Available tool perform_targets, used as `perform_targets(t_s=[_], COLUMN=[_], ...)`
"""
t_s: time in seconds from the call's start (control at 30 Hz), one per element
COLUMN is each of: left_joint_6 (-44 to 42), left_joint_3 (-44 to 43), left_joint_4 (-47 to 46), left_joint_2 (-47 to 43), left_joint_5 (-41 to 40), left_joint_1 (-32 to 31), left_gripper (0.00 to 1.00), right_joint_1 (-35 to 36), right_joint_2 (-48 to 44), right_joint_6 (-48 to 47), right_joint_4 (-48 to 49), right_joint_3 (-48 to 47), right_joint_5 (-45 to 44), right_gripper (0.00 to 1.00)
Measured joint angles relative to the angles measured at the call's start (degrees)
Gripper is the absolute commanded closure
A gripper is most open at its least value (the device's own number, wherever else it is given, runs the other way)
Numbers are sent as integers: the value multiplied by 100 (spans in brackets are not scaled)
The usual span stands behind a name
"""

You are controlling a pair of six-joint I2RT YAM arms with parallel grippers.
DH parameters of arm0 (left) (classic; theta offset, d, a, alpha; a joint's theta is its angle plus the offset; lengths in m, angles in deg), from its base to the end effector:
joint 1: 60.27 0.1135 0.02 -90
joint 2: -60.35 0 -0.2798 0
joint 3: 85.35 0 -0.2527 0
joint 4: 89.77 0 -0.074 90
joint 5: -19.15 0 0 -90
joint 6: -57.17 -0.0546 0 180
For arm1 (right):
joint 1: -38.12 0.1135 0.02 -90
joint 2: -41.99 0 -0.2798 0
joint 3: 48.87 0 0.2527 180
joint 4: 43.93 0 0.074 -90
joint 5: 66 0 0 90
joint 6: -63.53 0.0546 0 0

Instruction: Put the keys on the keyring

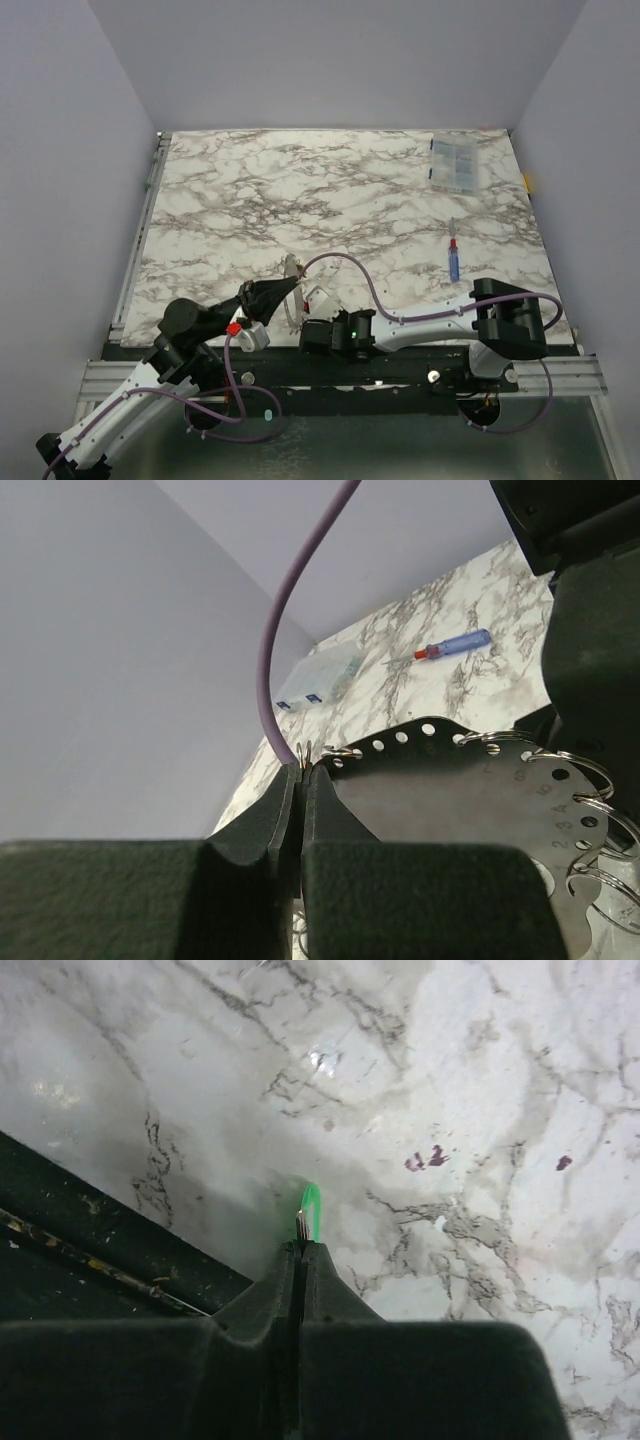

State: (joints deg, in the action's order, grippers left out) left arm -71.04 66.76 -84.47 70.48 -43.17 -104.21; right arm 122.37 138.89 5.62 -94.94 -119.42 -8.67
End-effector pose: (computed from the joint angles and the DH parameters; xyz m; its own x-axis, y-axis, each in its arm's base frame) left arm 0.0578 -0.0909 0.2662 0.7042 0.0821 -0.7052 0.6434 0.3463 0.6827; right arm 0.0600 0.3018 0.1621 -0.5215 -0.7153 -0.4652 -0.6476 0.6868 -0.3300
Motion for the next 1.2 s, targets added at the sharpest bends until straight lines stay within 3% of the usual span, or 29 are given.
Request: perform_targets(t_s=[0.37, 0.77, 0.83, 1.0, 1.07, 1.2], left_joint_6=[-22, -20, -20, -17, -15, -13], left_joint_3=[0, 0, 0, 0, 0, 0], left_joint_4=[2, 4, 2, 2, 2, 2], left_joint_2=[15, 111, 155, 229, 240, 280], left_joint_5=[-9, 7, 15, 33, 35, 39], left_joint_1=[0, 0, 0, 0, 0, 0], left_gripper=[100, 100, 100, 100, 100, 100], right_joint_1=[-348, -2070, -2247, -2754, -3084, -3556], right_joint_2=[-595, -1078, -1023, -894, -894, -901], right_joint_6=[-142, -372, -372, -293, -284, -267], right_joint_4=[304, 2109, 2343, 2715, 2802, 2826], right_joint_3=[208, 920, 922, 973, 1021, 1062], right_joint_5=[-568, 129, 308, 719, 909, 1060], right_gripper=[99, 99, 91, 43, 33, 30])
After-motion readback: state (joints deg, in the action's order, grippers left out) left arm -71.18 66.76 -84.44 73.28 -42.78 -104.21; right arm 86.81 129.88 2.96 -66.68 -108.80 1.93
